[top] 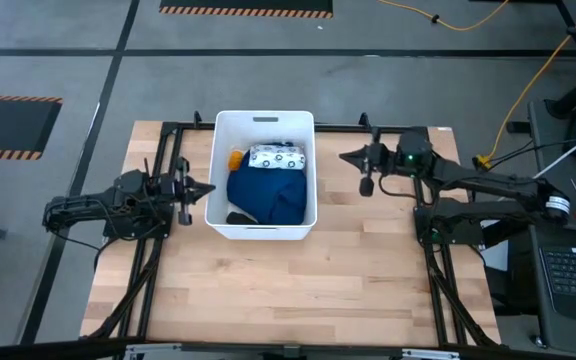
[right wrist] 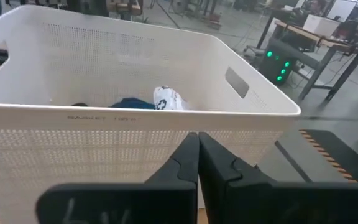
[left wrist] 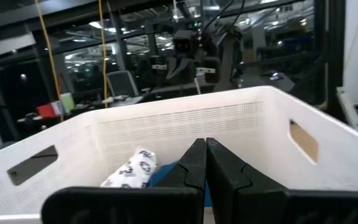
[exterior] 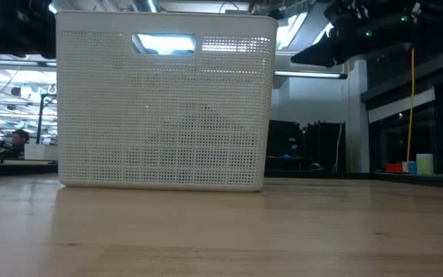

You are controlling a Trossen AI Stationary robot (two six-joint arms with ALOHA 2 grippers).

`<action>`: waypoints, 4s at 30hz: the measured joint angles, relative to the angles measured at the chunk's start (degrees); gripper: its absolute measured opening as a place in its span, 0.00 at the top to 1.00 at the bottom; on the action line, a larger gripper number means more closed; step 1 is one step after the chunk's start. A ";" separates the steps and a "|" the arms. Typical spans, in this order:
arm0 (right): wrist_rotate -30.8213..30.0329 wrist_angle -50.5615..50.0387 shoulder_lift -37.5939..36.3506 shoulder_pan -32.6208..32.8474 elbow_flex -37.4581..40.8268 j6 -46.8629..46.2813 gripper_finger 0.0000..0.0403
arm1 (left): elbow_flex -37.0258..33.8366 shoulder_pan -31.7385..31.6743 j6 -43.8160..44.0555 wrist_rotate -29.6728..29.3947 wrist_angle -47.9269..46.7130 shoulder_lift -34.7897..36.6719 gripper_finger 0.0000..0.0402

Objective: Pick & place medical supplies in basket/bin
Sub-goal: Return to Home Position

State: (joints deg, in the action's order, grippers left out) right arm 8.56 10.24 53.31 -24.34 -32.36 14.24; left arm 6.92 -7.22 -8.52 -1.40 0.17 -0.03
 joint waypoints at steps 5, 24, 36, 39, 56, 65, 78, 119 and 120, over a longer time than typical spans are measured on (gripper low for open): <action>0.06 2.26 -1.01 0.15 2.34 -1.47 0.98 | 0.00 0.00 0.90 0.56 -0.28 0.00 1.00; 0.08 -1.74 -7.38 6.71 2.74 -3.59 0.98 | -6.34 -0.02 1.82 4.16 11.89 0.04 0.99; 0.06 -2.00 -8.67 7.93 2.74 -2.98 0.98 | -6.47 0.00 2.77 5.19 12.51 0.00 0.99; 0.06 -3.10 -10.97 7.54 2.83 -2.21 0.98 | -6.47 0.00 2.82 5.19 12.61 0.00 0.99; 0.47 2.63 -36.87 7.52 24.12 -5.06 1.00 | -6.47 0.00 6.28 5.41 12.74 0.00 0.99; 0.52 5.55 -43.07 7.52 31.80 -9.00 0.99 | -6.47 0.00 6.28 5.41 12.83 0.00 0.99; 0.52 5.93 -42.96 7.56 31.85 -15.32 0.99 | -6.47 0.00 6.28 5.39 12.87 -0.08 0.98; -5.93 -9.29 -53.28 19.70 31.72 -12.68 0.99 | -6.45 0.00 6.28 5.43 12.89 -0.11 0.99; -5.95 -9.31 -53.28 19.56 31.72 -12.68 0.99 | -6.45 0.00 6.28 5.45 12.87 -0.11 0.98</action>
State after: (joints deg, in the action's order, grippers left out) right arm 2.61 0.93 0.03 -4.78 -0.64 1.56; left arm 0.47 -7.22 -2.24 4.05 13.04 -0.14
